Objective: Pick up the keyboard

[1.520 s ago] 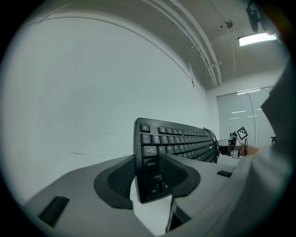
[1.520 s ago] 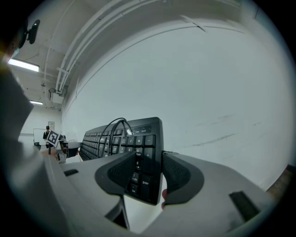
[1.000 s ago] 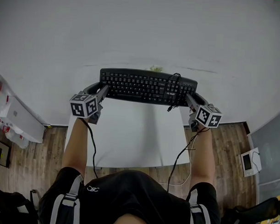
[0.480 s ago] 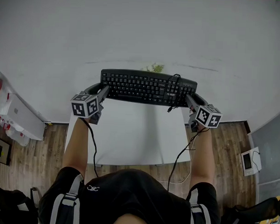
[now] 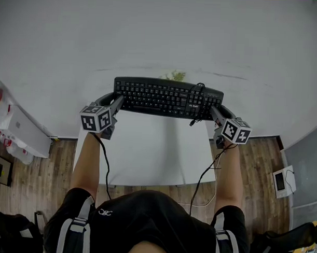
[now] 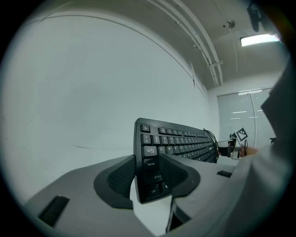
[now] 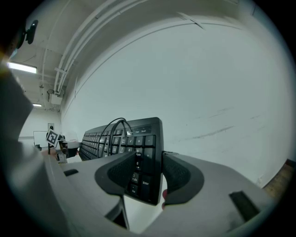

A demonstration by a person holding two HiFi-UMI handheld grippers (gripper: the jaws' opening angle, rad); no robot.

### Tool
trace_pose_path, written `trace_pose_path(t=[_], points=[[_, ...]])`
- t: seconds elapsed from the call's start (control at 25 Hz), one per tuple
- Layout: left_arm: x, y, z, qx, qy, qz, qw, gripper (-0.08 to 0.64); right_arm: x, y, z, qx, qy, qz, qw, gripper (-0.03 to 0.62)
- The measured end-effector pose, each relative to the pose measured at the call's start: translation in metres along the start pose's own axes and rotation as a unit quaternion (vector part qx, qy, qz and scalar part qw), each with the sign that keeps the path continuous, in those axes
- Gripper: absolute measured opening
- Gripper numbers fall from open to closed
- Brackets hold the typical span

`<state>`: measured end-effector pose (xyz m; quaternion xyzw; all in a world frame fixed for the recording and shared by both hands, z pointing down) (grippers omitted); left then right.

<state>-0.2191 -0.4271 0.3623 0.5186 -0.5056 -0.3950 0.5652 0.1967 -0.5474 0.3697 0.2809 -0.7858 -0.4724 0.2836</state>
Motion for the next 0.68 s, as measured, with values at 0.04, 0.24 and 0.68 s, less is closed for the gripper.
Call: trace_pose_path(t=[0.04,0.24,0.68], points=[[-0.0006,-0.0002,-0.0003,0.000,0.000,0.000,1.0000,0.173,-0.0009,0.0001,0.0005,0.000,0.000,-0.001,1.000,0.187],[-0.0018,0.0007,-0.0011,0.000,0.000,0.001,1.0000,0.173,-0.0013,0.0008,0.0006,0.001,-0.001,0.001,1.000,0.187],[-0.0019,0.0014,0.0004,-0.001,-0.001,-0.004,1.0000,0.173,0.0013,0.0000,0.0018,0.001,-0.004,-0.004,1.000,0.186]])
Point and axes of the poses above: the fingertips, and each gripper's own axes: x forward along the fingers, z to its left, y out of its underside, the point moved 3 cm from there along -x, backward along the fingers, and after that the axes turned 11 degrees about x, right-handed, at the moved point
